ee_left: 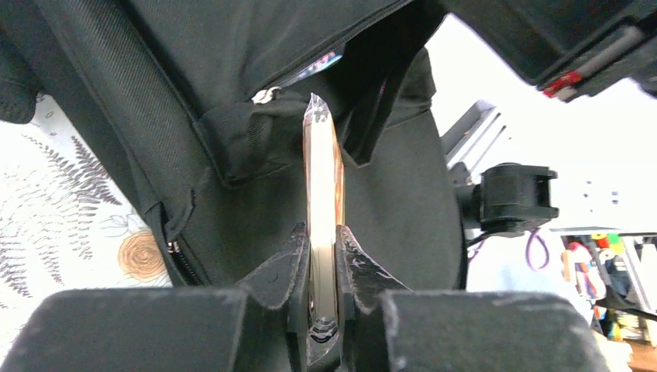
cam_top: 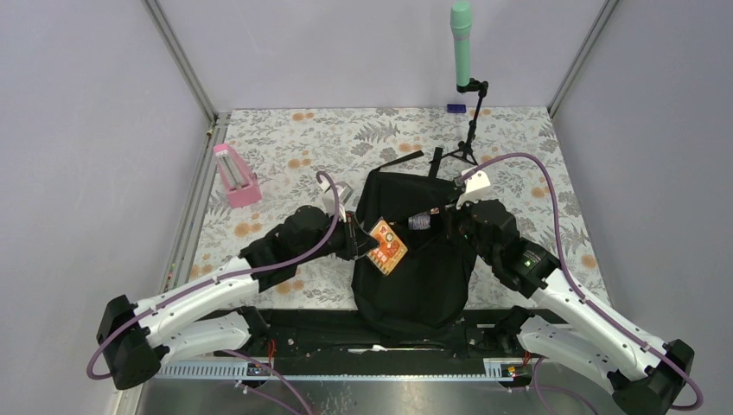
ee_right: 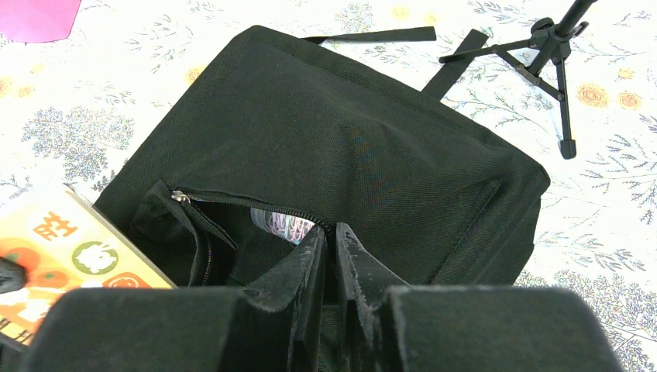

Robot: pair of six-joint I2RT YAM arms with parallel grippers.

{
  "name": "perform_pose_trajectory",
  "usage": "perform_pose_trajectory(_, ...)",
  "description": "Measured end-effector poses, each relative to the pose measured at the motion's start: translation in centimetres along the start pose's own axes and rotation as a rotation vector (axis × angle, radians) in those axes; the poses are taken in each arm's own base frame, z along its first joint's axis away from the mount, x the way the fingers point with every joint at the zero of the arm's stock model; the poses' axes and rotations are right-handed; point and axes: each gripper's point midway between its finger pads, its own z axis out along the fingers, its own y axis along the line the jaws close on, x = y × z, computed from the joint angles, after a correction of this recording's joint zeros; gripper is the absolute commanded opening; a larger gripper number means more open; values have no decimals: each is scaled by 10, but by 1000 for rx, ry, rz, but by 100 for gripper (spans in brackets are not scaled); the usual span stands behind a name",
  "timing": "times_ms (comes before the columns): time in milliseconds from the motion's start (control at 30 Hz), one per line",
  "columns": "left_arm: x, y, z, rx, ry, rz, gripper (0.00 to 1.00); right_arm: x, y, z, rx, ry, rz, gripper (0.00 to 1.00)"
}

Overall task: Pack the student bag
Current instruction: Pick up the stationery from the center of the board, then place the stationery in the student bag.

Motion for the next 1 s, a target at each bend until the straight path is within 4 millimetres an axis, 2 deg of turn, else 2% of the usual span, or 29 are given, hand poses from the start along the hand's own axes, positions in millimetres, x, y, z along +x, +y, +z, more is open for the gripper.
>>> perform_pose_trajectory(200,-13,-19,-5,62,-42,-78,0,0,0,0,-1,0,4,17)
perform_pose_trajectory(400,-32,-37,8,127,-119,-229,0,-1,2,-1,-11,-1,18,16)
perform_pose_trajectory(533,-28,-44,25,143,-116,-301,0,0,3,-1,-14,0,24,16)
perform_pose_trajectory(667,-11,-49,43,140,-70,-365,0,0,4,-1,-19,0,24,16)
perform_pose_trajectory(1000,-9,-46,61,155,-118,-533,0,-6,4,-5,-25,-21,38,16)
